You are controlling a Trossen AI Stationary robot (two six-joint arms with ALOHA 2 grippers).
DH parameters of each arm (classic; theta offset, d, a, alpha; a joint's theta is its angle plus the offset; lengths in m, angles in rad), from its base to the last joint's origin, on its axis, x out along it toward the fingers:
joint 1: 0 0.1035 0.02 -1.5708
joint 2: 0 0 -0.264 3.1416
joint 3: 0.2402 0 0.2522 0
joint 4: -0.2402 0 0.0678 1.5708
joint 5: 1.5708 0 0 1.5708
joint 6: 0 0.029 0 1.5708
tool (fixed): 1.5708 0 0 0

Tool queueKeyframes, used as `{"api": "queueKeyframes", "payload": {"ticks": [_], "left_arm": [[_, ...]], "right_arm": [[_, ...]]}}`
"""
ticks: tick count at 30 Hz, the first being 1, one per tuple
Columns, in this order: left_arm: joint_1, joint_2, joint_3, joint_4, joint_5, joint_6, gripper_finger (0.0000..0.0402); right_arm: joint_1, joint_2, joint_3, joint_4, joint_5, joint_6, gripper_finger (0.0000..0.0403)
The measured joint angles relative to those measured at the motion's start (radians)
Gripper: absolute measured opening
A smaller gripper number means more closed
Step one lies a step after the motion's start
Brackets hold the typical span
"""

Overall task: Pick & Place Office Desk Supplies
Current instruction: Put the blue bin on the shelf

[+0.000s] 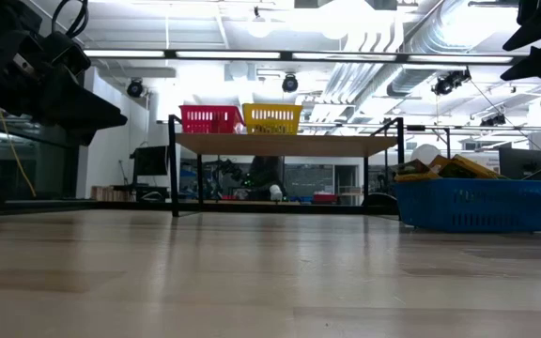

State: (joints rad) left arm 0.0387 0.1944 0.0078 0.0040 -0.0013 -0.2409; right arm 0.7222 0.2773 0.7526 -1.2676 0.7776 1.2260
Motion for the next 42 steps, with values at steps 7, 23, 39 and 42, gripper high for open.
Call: {"api": "queueKeyframes", "payload": {"ticks": [7, 23, 39, 42], "left_arm": [[0.000, 0.000, 0.000, 0.000, 0.000, 0.000, 0.0095], [0.000, 0.000, 0.000, 0.000, 0.000, -0.002, 0.0095], [0.000, 0.000, 0.000, 0.000, 0.001, -0.003, 0.0095], [0.000, 0.000, 0.000, 0.000, 0.000, -0.002, 0.0095]], "right_arm": [[0.000, 0.000, 0.000, 0.000, 0.000, 0.000, 0.0231], [0.000, 0.000, 0.000, 0.000, 0.000, 0.000, 0.0231], [0.000, 0.000, 0.000, 0.101, 0.004, 0.008, 0.0231], [0.000, 0.000, 0.000, 0.133, 0.005, 0.001, 0.0231]]}}
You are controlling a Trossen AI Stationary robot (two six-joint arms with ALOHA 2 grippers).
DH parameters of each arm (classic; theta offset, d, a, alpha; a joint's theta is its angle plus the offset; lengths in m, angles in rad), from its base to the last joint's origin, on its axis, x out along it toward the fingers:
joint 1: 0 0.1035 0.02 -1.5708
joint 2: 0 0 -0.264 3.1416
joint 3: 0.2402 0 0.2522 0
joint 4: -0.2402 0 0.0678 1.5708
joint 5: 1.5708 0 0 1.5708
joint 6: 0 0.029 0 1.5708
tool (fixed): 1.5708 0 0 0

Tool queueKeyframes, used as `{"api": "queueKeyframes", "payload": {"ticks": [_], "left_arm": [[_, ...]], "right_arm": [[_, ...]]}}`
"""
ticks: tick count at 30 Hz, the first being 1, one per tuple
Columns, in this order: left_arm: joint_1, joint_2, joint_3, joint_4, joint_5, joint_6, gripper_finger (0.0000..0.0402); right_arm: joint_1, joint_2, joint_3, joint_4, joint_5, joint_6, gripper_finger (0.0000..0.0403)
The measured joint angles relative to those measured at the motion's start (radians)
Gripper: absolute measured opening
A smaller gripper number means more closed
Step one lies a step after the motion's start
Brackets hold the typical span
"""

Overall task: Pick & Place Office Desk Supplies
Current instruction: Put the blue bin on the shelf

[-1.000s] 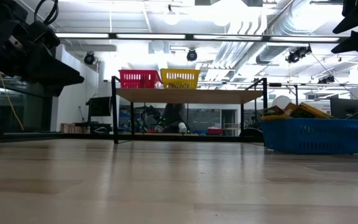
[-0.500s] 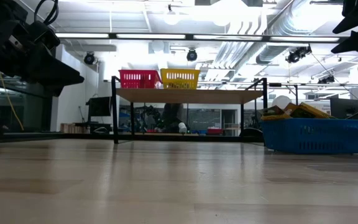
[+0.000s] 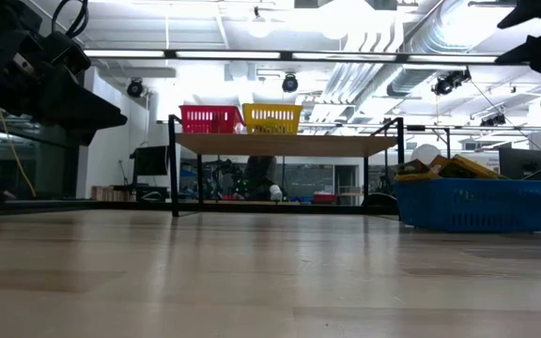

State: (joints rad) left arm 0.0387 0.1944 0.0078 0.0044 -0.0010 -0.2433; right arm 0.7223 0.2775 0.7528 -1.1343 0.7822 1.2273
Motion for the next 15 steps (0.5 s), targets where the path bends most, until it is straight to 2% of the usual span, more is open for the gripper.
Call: {"api": "queueKeyframes", "payload": {"ticks": [12, 15], "left_arm": [[0.000, 0.000, 0.000, 0.000, 0.000, 0.000, 0.0095], [0.000, 0.000, 0.000, 0.000, 0.000, 0.000, 0.0095]], "right_arm": [[0.000, 0.002, 0.000, 0.025, 0.000, -0.060, 0.0231], [0.000, 0.047, 0.000, 0.033, -0.005, -0.108, 0.0231]]}}
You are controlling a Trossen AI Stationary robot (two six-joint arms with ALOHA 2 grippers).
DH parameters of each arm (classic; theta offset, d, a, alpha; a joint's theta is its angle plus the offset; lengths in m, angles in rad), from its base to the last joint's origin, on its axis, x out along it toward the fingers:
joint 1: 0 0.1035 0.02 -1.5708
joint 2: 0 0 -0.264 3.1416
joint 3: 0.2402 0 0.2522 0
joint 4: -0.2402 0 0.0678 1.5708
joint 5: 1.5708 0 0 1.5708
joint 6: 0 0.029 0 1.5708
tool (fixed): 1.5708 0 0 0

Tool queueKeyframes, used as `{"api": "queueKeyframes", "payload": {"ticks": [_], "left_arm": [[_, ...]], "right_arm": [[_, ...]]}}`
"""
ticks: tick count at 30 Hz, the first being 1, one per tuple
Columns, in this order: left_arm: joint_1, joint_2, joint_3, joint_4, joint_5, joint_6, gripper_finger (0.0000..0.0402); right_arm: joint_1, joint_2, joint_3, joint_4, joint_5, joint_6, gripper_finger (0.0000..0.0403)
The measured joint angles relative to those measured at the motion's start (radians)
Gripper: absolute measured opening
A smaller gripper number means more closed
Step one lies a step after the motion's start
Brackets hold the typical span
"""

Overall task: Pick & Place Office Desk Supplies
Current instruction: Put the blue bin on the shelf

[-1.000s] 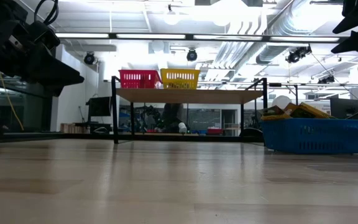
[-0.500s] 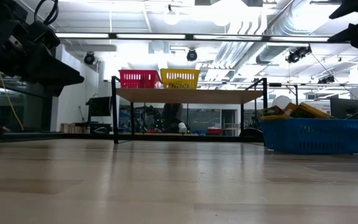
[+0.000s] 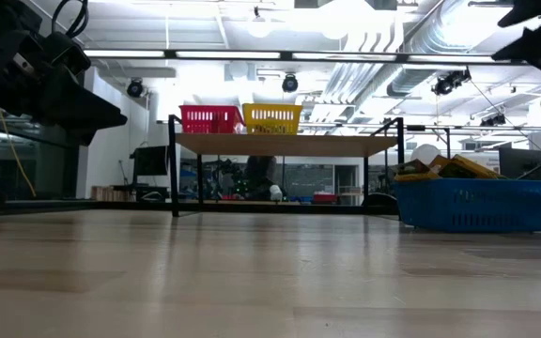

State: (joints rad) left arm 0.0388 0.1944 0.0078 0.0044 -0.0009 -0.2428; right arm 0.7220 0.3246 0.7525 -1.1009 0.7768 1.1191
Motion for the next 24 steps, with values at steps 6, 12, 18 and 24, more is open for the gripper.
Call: {"api": "queueKeyframes", "payload": {"ticks": [6, 12, 18, 24], "left_arm": [[0.000, 0.000, 0.000, 0.001, 0.000, 0.000, 0.0095], [0.000, 0.000, 0.000, 0.001, 0.000, 0.000, 0.0095], [0.000, 0.000, 0.000, 0.001, 0.000, 0.000, 0.0095], [0.000, 0.000, 0.000, 0.004, 0.000, 0.000, 0.0095]], "right_arm": [[-0.010, 0.124, 0.000, 0.108, -0.005, -0.120, 0.0231], [-0.100, 0.251, 0.001, 0.117, -0.088, -0.068, 0.0231], [-0.239, 0.370, 0.067, 0.118, -0.196, -0.074, 0.0231], [-0.412, 0.525, 0.161, 0.048, -0.390, -0.032, 0.0231]]}}
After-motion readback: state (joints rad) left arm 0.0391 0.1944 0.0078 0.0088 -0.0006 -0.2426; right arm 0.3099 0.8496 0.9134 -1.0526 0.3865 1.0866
